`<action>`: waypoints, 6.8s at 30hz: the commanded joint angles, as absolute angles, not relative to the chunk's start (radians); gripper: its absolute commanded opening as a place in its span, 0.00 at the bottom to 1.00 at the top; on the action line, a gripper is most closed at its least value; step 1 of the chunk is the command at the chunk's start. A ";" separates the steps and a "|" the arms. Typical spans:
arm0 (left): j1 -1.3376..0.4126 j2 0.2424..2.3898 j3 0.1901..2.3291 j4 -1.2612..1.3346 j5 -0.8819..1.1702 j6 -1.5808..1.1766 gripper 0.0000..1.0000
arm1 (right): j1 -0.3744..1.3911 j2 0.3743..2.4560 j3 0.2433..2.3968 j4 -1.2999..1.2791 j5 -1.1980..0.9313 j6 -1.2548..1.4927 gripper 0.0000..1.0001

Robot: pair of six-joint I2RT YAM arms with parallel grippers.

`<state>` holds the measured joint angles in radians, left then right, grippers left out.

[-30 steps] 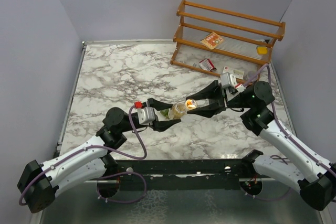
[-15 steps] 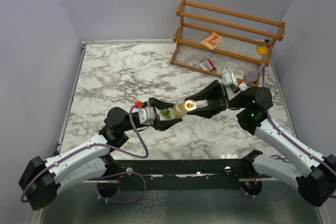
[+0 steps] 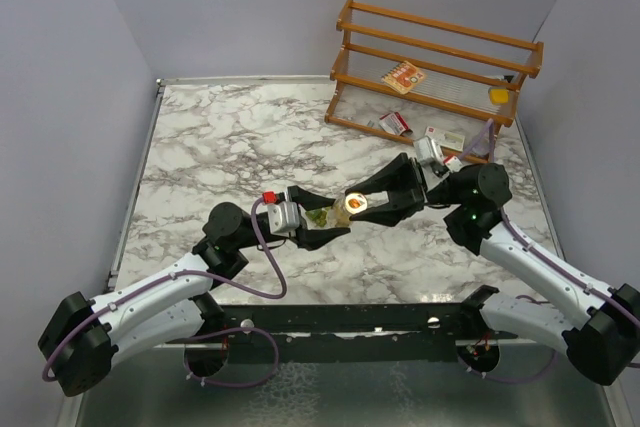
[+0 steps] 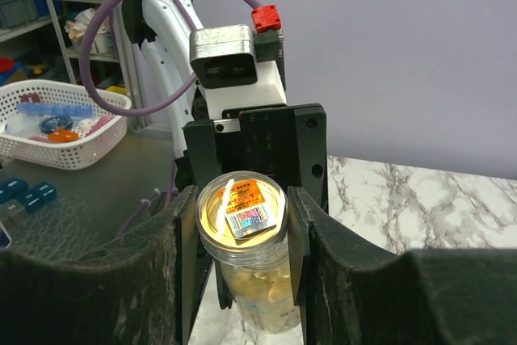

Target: Sort the pills into containers

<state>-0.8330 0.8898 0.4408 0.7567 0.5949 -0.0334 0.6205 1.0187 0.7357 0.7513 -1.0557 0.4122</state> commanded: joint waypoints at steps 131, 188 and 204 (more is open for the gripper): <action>-0.833 0.791 0.488 0.896 0.517 0.036 0.00 | 0.722 1.069 0.828 0.480 -0.787 0.186 0.01; -0.944 1.071 0.680 0.910 0.145 0.203 0.00 | 0.936 1.197 0.928 0.298 0.033 -0.050 0.01; -1.009 1.142 0.734 0.888 0.051 0.245 0.00 | 1.000 1.258 0.968 0.299 0.277 -0.104 0.01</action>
